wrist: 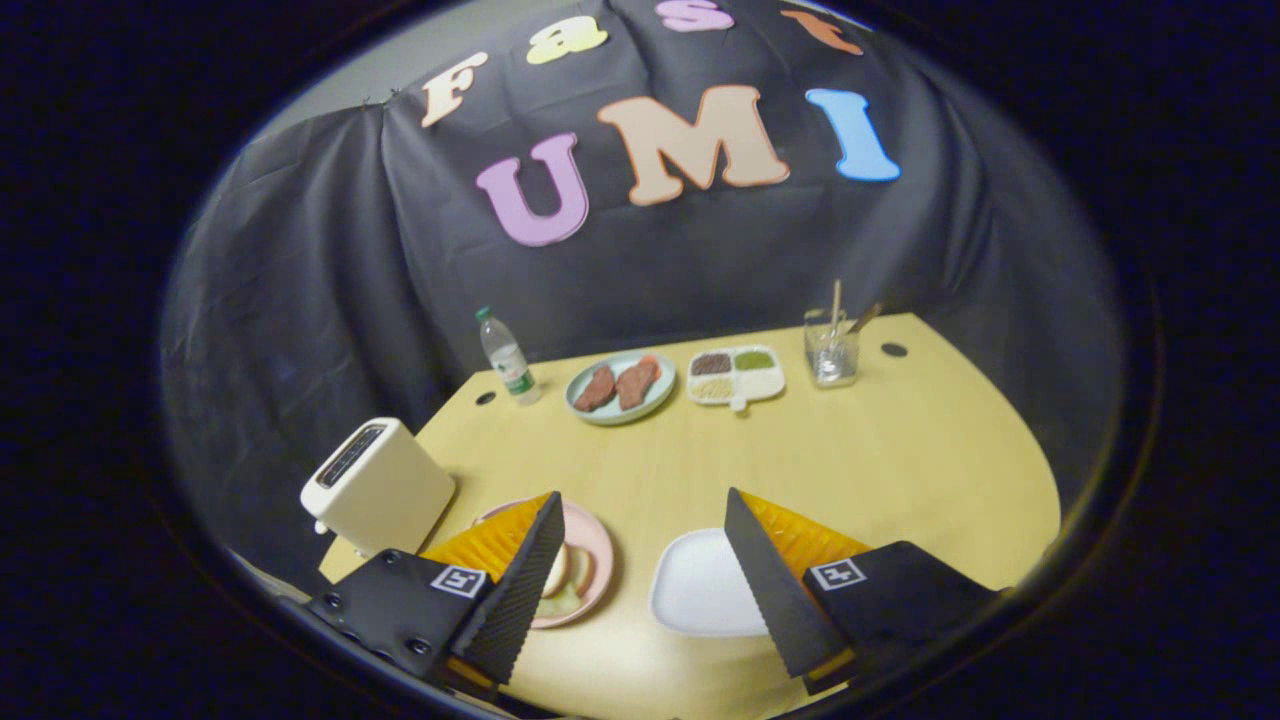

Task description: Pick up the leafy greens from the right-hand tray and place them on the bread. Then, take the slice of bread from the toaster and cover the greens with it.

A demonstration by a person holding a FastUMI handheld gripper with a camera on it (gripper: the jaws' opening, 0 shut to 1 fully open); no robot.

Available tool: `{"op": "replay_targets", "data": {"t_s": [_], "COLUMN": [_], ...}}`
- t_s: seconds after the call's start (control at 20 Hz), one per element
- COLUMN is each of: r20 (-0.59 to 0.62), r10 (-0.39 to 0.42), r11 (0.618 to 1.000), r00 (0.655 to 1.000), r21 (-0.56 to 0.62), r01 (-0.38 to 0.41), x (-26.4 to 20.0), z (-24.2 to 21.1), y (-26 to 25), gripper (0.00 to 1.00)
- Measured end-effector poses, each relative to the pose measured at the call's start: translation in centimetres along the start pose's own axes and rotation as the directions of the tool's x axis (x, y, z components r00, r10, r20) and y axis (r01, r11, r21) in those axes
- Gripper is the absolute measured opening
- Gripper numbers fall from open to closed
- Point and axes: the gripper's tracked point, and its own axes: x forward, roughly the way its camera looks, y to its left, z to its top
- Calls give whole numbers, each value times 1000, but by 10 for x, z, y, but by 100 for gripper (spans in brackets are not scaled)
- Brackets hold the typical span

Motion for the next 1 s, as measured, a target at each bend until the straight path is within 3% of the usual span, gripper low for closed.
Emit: {"op": "replay_targets", "data": {"t_s": [0.35,0.7,1.0], "r20": [210,433,489], "r10": [-108,-195,-194], "r11": [982,957,939], "r00": [972,880,851], "r21": [-130,-111,-157], "r01": [138,267,304], "x": [-40,-86,-96], "z": [65,113,127], "y": [-52,-75,-79], "gripper": [100,100,100]}}
